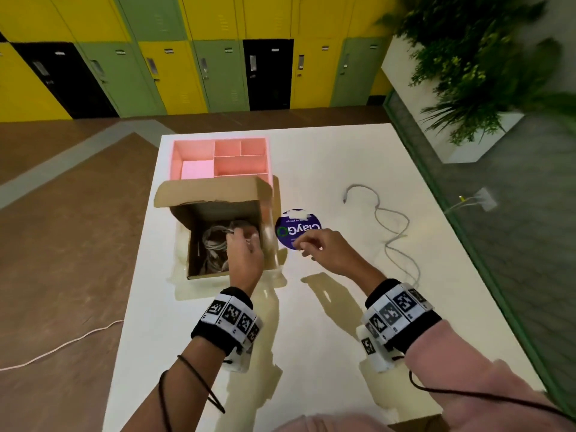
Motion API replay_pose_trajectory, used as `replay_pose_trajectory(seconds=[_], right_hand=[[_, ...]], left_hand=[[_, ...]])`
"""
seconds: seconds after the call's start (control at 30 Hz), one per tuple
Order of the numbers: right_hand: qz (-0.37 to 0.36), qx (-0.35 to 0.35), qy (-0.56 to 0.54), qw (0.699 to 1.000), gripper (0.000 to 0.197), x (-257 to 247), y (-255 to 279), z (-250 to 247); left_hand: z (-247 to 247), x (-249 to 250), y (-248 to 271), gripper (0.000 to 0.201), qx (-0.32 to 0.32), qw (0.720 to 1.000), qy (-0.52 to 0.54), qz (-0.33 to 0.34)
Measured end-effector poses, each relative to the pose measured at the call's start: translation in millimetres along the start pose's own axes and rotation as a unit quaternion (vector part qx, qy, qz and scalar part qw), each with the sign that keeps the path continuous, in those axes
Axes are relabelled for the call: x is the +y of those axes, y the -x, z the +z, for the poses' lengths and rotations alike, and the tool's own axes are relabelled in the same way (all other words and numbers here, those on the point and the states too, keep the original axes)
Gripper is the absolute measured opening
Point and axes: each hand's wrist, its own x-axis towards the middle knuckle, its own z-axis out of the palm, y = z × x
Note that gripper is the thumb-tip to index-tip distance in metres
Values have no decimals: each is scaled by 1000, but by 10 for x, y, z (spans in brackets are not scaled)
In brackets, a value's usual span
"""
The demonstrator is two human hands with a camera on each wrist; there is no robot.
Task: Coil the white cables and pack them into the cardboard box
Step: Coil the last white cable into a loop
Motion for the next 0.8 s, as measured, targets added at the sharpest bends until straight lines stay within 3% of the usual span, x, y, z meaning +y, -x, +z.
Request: replay_pose_trajectory(seconds=[0.13,0.3,0.43,0.53,0.7,0.8], right_hand=[[3,2,15,1000,17,276,262,-552],[30,12,12,999,21,719,625,-1136],[50,-13,42,998,40,1071,906,-1391],[53,-42,70,995,41,1282,1122,-1492],[72,-65,95,991,39,1600,1379,-1504],[87,-53,89,991,40,1756,1462,-1432]], left_hand=[[378,261,253,16,-47,994,41,90],[879,520,623,12,-173,977,57,112],[1150,689,919,13,-313,941,20,126],[1328,740,1105,16,-382,914,-25,133],[1549,786,1341,17,-448,880,-76,138],[1668,788,1437,19,-447,878,-100,138]])
